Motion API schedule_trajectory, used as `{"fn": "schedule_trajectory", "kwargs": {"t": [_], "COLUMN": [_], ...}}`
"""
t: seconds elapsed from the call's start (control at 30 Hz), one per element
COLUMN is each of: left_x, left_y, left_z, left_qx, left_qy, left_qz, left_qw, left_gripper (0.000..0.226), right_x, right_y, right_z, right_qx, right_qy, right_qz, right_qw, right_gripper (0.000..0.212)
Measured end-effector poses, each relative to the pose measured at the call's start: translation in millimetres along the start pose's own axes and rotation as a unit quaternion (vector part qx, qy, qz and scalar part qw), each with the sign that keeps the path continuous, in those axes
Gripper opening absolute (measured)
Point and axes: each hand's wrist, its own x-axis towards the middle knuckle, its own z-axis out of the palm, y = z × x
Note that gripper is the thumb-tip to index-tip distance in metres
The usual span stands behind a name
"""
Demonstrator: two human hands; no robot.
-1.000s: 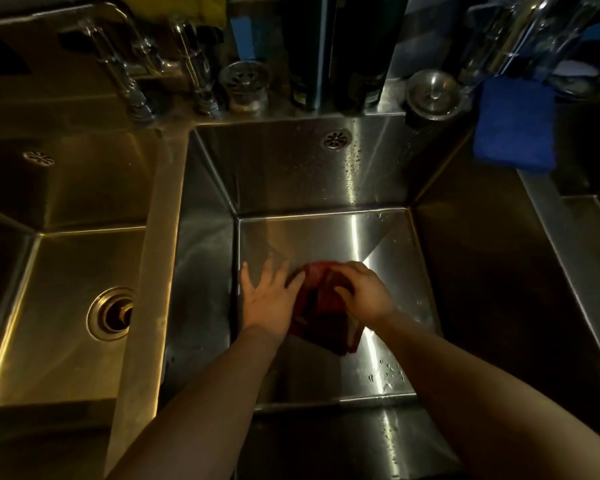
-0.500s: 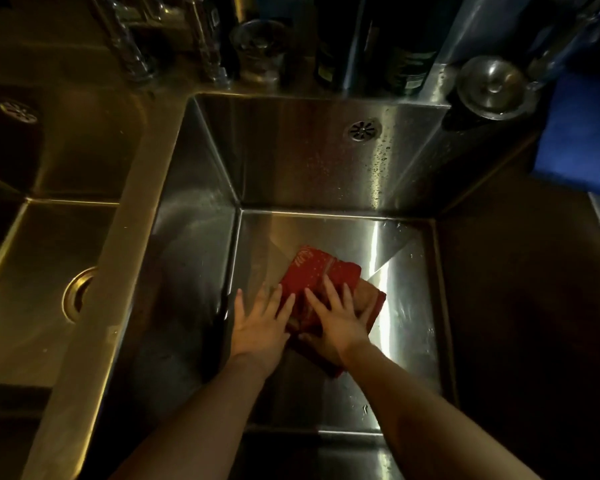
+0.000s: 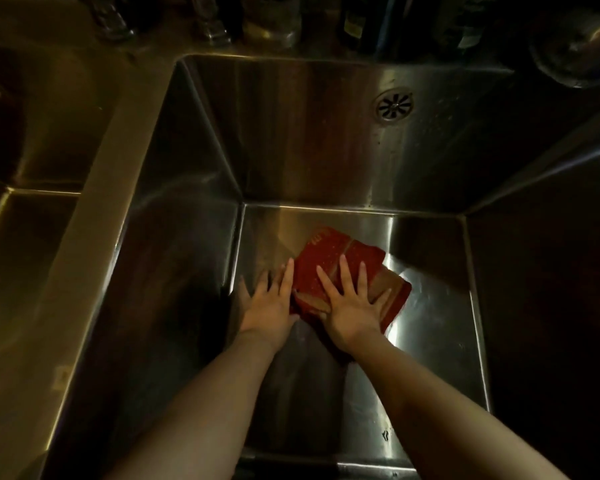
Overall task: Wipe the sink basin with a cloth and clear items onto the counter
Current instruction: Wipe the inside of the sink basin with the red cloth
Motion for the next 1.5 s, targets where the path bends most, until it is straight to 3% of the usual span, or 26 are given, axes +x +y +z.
{"fn": "schedule_trajectory", "kwargs": {"t": [0.17,0.37,0.57,0.97,1.2,1.37,1.5], "left_x": [13,2,3,4,3,16,40], "left_y": [-5,-7,-10,-16,-16,0,3], "left_z": [0,16,20,18,12,5,-2], "left_qx": [-0.044,-0.143,-0.065,-0.052,-0.058,-0.116,-0.098], "left_qy": [-0.033,-0.058,-0.112,-0.098,-0.106,-0.105,-0.094], "left_qz": [-0.019,-0.042,0.009,0.015,0.02,-0.006,-0.012], "left_qw": [0.998,0.987,0.992,0.994,0.993,0.988,0.991], "left_gripper": [0.113,0.11,0.11,0.111,0.114,0.112,0.101], "right_x": [9,-6,-4,-5,-11,3,17], "right_y": [-2,2,16,13,11,-12,-11], "right_z": [2,8,-1,0,-12,-18,-14], "right_qx": [0.015,-0.002,0.005,0.025,0.072,0.142,0.11], "right_qy": [0.021,0.048,0.051,0.085,0.074,0.063,0.06], "right_qz": [0.013,0.013,0.031,0.058,0.17,0.158,0.158], "right_qw": [1.0,0.999,0.998,0.994,0.98,0.975,0.979], "right_gripper": [0.078,0.066,0.064,0.069,0.071,0.085,0.087]}}
